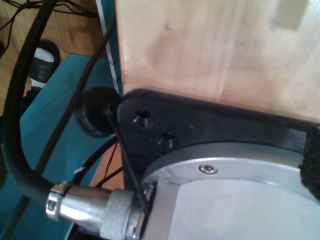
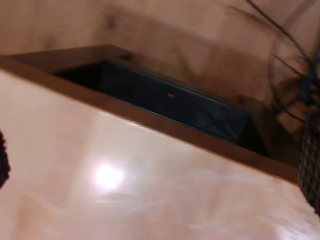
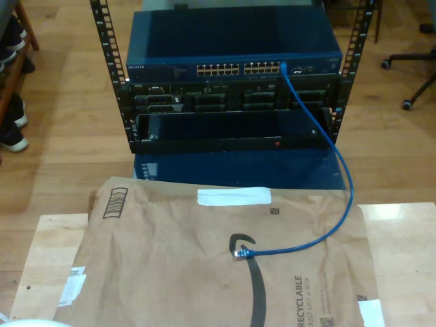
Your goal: Grab the cable and plug it in
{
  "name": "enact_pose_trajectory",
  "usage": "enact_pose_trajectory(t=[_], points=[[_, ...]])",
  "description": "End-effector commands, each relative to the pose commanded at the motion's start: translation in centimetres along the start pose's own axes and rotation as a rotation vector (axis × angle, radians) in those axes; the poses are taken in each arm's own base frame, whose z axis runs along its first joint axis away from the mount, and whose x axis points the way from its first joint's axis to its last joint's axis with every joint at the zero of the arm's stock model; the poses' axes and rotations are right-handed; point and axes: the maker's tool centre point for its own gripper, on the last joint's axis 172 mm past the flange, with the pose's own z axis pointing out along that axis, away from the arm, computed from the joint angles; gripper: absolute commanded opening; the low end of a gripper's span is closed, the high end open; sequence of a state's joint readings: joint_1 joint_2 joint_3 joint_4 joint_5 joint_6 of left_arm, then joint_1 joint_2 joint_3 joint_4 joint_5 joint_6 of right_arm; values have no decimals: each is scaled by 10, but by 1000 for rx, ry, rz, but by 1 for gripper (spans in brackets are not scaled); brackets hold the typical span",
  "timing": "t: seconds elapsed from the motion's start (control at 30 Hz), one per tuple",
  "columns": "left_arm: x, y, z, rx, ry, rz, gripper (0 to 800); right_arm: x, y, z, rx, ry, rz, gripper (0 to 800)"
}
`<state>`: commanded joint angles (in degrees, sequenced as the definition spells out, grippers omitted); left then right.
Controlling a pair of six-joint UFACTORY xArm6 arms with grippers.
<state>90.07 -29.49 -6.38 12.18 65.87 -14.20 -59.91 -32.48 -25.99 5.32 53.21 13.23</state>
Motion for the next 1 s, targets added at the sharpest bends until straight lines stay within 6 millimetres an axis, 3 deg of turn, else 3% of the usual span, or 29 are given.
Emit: enact_pose_trajectory(t=[0.07,0.13,0.2,0.3,0.4,0.67,1.0], points=[[0,0,0,0,0,0,799,6,-2,-11,6,25,-16,793],[0,0,0,0,0,0,799,-1,5,-14,-3,8,-24,793],[0,0,0,0,1,0,799,-10,32,-17,-38,-26,2,793],[0,0,0,0,0,0,799,-39,80,-16,-125,-132,-19,793],[0,0,0,0,0,0,799,-74,95,-9,-143,-248,2,793],[0,0,0,0,0,0,799,-128,118,31,-141,-379,91,791],[0,0,0,0,0,0,799,-153,131,96,-127,-316,139,789]])
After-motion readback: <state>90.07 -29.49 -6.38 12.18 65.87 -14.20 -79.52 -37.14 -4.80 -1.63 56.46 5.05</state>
